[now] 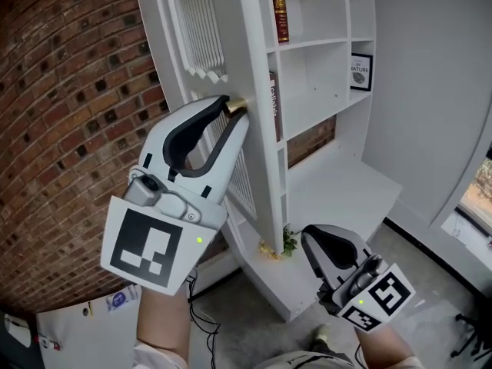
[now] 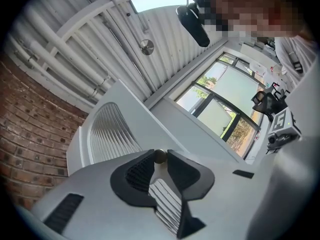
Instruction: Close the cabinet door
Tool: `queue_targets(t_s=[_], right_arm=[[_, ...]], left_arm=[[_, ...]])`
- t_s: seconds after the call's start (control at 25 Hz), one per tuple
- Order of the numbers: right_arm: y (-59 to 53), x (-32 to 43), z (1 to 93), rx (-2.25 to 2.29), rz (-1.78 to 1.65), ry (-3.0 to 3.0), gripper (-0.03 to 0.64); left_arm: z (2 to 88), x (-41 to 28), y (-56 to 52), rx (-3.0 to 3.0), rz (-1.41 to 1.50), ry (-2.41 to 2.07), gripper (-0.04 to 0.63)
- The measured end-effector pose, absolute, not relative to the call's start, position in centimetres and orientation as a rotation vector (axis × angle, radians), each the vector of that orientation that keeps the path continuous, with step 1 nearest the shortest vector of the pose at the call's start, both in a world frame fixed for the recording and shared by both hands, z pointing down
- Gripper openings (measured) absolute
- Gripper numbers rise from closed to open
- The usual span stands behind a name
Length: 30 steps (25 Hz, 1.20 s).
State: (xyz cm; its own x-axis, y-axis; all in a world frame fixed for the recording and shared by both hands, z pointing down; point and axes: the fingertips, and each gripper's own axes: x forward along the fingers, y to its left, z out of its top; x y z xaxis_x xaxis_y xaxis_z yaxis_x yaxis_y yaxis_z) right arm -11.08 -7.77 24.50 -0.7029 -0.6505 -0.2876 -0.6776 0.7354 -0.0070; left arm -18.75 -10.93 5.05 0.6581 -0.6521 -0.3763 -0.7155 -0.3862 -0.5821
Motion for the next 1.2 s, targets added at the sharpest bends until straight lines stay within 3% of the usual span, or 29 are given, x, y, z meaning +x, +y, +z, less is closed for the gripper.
queue_targets(t_s=[0.8,1.2], right_arm=[[-9.4,-5.6,26.4,-1.272,0.103,2.549,0.02],[-15.4,-2.2,26.6,-1.202,0.08,2.546,0.02]], left_arm=[[4.7,-12.8,-15.7,-2.141,0.147,1.108,0.083],[4.4,-8.9,-20.1,-2.087,0.178,1.163,0.08]])
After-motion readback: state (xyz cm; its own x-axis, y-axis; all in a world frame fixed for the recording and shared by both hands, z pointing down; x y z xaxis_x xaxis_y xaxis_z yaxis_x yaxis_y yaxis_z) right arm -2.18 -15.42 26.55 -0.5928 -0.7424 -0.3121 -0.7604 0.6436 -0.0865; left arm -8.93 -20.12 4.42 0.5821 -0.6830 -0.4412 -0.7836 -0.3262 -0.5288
